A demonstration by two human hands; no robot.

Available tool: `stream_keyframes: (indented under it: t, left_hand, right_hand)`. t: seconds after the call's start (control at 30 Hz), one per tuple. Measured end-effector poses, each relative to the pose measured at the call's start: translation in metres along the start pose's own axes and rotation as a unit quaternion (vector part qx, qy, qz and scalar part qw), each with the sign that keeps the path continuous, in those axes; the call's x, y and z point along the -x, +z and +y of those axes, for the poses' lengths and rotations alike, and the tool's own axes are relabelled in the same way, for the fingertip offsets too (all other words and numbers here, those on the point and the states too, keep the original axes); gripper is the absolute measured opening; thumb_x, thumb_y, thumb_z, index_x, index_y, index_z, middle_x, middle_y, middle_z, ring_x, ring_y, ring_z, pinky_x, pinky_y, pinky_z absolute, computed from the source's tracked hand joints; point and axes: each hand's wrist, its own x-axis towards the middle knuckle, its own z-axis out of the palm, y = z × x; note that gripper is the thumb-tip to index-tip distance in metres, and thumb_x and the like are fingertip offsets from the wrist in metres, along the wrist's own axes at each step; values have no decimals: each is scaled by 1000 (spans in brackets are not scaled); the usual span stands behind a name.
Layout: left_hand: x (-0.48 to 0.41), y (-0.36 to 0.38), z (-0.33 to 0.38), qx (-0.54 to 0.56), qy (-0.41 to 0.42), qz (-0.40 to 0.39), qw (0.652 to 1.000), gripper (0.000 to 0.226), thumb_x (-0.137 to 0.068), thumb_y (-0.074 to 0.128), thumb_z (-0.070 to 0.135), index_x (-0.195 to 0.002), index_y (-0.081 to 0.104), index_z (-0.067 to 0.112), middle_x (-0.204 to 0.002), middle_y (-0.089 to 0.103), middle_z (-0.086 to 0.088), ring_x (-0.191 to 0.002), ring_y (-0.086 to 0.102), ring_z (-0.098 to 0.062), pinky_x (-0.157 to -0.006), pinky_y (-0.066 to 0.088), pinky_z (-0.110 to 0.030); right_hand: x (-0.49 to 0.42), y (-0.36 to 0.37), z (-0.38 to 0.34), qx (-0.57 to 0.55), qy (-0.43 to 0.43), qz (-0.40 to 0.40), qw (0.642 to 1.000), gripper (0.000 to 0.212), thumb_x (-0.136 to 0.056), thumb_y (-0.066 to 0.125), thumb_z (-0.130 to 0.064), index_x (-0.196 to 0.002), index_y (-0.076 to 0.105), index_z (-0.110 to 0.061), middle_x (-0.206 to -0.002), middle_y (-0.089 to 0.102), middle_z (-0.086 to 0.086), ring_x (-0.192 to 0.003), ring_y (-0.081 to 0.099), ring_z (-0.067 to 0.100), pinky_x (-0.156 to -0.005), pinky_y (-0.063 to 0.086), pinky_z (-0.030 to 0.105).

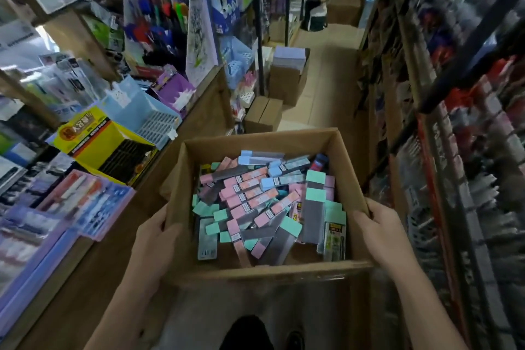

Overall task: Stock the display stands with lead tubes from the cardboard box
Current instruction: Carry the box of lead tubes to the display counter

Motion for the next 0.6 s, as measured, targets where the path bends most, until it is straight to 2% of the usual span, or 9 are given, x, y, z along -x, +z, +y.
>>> stream_keyframes:
  t: [0.07,0.1,0.2,0.23,0.33,0.4,0.47,0.53,0.6]
  left_hand:
    - [-24,8,9,7,-13,7,1000,49,-100,53,10,-134,53,45,-112,69,5,-92,73,-22,-65,63,-41]
    - [-36,13,13,13,-17,11,1000,46,-101,52,11,-131,55,46,-110,69,6,-90,74,-20,-62,63,-38]
    - [-77,27,22,28,-21,27,999,44,-101,53,11,-98,63,54,-97,72,11,-79,75,-18,-58,62,-38]
    - [-91,30,27,33,-25,29,999,45,-100,53,11,-95,63,54,-95,73,10,-77,75,-19,-56,60,-38]
    - [-127,39,38,24,-30,35,999,40,-99,55,10,-92,63,49,-92,75,3,-74,73,-18,-55,55,-35]
    - [-146,44,50,26,-25,45,998,41,-97,56,8,-86,63,47,-90,74,3,-76,71,-19,-61,56,-39]
    - [-162,49,58,27,-28,51,998,43,-96,56,5,-85,62,46,-93,72,2,-80,68,-22,-67,55,-42]
    - [-175,55,65,44,-37,67,996,45,-96,55,4,-86,62,47,-95,71,4,-84,66,-22,-71,55,-46]
    - [-185,63,67,58,-55,96,992,45,-97,54,4,-88,65,47,-92,72,6,-86,69,-22,-71,57,-45]
  right_hand:
    - [-31,1,-14,14,-7,-8,1000,23,-105,52,-28,-96,57,-49,-86,64,-42,-82,61,-21,-62,42,15]
    - [-48,3,-19,22,-10,-15,1000,25,-105,52,-28,-94,56,-49,-87,61,-47,-83,58,-25,-62,42,15]
    - [-95,9,-36,53,-18,-24,998,22,-105,52,-27,-101,54,-48,-87,61,-46,-84,55,-28,-60,42,12]
    - [-111,11,-41,62,-23,-25,998,23,-105,52,-27,-102,54,-49,-86,64,-41,-83,55,-28,-60,42,11]
    - [-155,16,-61,78,-25,-41,996,18,-106,53,-28,-115,56,-43,-87,67,-24,-83,61,-20,-62,42,10]
    - [-184,18,-74,88,-31,-45,995,22,-106,53,-29,-126,58,-35,-92,65,-24,-82,64,-8,-63,41,11]
    - [-213,21,-86,96,-34,-62,993,30,-106,52,-29,-135,58,-28,-97,63,-25,-87,59,-7,-65,40,12]
    - [-243,27,-96,110,-35,-80,990,31,-106,52,-29,-136,59,-25,-99,62,-26,-89,58,-6,-65,39,14]
    - [-275,33,-105,125,-47,-96,986,24,-105,53,-29,-127,61,-31,-95,63,-26,-86,59,-5,-64,39,14]
